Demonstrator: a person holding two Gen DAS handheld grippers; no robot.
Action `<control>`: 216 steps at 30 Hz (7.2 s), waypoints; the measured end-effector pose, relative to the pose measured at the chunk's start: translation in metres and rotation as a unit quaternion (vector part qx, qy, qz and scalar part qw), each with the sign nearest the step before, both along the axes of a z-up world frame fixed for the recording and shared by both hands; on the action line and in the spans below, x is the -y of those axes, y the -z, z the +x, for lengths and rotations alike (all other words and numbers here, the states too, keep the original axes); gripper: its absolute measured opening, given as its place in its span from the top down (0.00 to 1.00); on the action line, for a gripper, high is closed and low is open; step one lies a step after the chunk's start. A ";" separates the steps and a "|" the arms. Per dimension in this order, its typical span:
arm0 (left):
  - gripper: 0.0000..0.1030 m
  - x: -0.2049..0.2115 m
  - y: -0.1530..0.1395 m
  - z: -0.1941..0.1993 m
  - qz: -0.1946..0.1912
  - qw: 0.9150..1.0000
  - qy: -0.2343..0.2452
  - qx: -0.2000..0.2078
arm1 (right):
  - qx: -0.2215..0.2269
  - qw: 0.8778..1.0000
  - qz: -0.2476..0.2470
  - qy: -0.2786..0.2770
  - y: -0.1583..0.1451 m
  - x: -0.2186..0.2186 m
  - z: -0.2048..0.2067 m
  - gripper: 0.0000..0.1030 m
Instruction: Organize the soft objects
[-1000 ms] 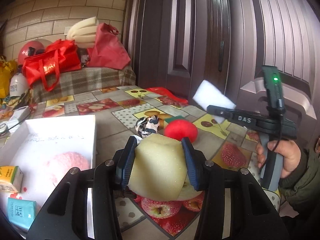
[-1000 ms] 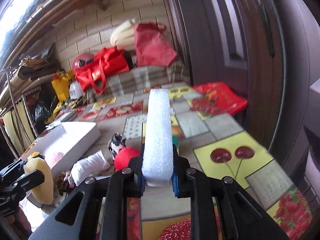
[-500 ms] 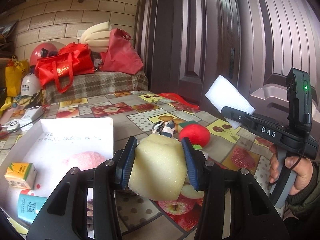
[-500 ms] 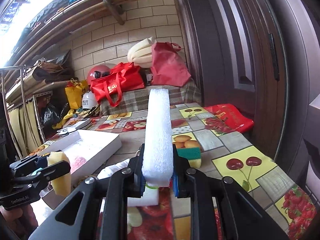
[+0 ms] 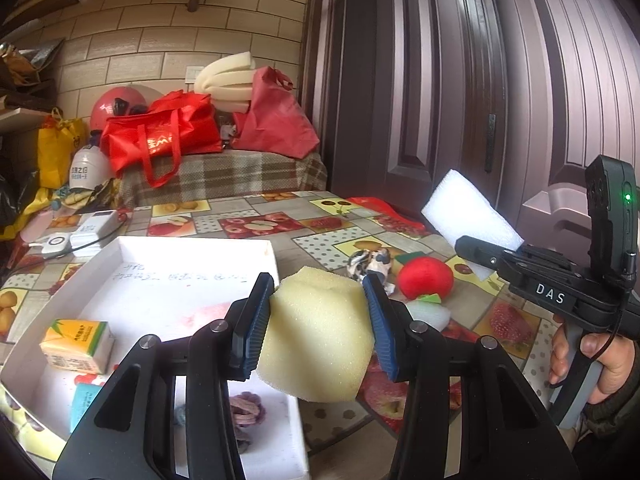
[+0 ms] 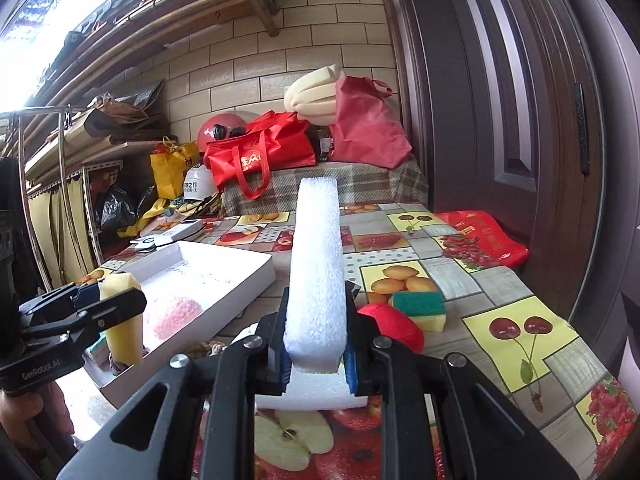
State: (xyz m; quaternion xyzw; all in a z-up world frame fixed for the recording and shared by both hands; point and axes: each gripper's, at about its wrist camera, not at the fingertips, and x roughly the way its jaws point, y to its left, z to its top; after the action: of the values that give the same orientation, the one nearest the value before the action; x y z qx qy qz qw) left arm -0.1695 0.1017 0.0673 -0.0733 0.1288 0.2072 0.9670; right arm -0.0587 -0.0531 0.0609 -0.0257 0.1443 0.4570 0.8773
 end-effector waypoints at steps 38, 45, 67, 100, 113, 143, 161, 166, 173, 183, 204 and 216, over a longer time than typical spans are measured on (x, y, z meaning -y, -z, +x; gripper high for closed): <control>0.56 -0.074 -0.011 -0.069 0.008 0.988 -0.139 0.059 | 0.009 0.999 -0.024 -0.042 0.002 -0.041 -0.020 0.82; 0.56 -0.095 -0.014 -0.064 -0.002 0.989 -0.140 0.042 | 0.015 0.997 -0.039 -0.068 0.001 -0.064 -0.031 0.82; 0.00 -0.147 0.002 -0.077 -0.060 0.973 -0.214 0.055 | -0.018 0.980 -0.096 -0.173 0.006 -0.184 -0.076 0.21; 0.01 -0.070 -0.099 -0.098 -0.263 0.941 0.039 0.210 | -0.038 0.994 0.054 0.090 -0.011 0.017 0.020 0.00; 0.01 0.012 -0.192 -0.105 -0.362 0.864 0.197 0.291 | -0.129 0.980 0.072 0.135 0.012 0.070 0.057 0.00; 0.01 0.028 -0.193 -0.108 -0.324 0.876 0.186 0.306 | -0.131 0.981 0.067 0.129 0.011 0.071 0.063 0.00; 0.01 -0.043 -0.034 -0.001 -0.194 0.980 -0.034 -0.030 | -0.131 0.989 -0.041 0.050 0.016 0.039 0.061 0.00; 0.01 -0.030 -0.016 0.002 -0.163 0.985 -0.007 -0.057 | -0.096 0.986 -0.123 -0.062 0.021 -0.005 0.035 0.00; 0.00 -0.043 -0.023 -0.015 -0.151 0.987 -0.037 -0.032 | -0.056 0.982 -0.129 -0.123 0.002 -0.058 0.013 0.00; 0.00 -0.071 -0.015 -0.044 -0.206 0.974 -0.093 0.011 | -0.008 0.972 -0.212 -0.103 0.028 -0.138 0.024 0.09; 0.00 -0.023 -0.018 -0.016 -0.160 0.984 0.061 -0.045 | -0.013 0.934 -0.249 -0.257 0.040 -0.045 -0.020 0.27; 0.01 0.048 -0.001 0.002 -0.069 0.966 0.182 -0.167 | -0.147 0.938 -0.171 -0.262 0.021 -0.011 -0.004 0.27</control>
State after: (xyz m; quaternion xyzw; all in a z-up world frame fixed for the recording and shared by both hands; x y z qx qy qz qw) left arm -0.1680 0.0539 0.0680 -0.0797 0.3139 0.0273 0.9457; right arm -0.0631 -0.0422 0.0402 -0.1449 0.3353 0.6382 0.6777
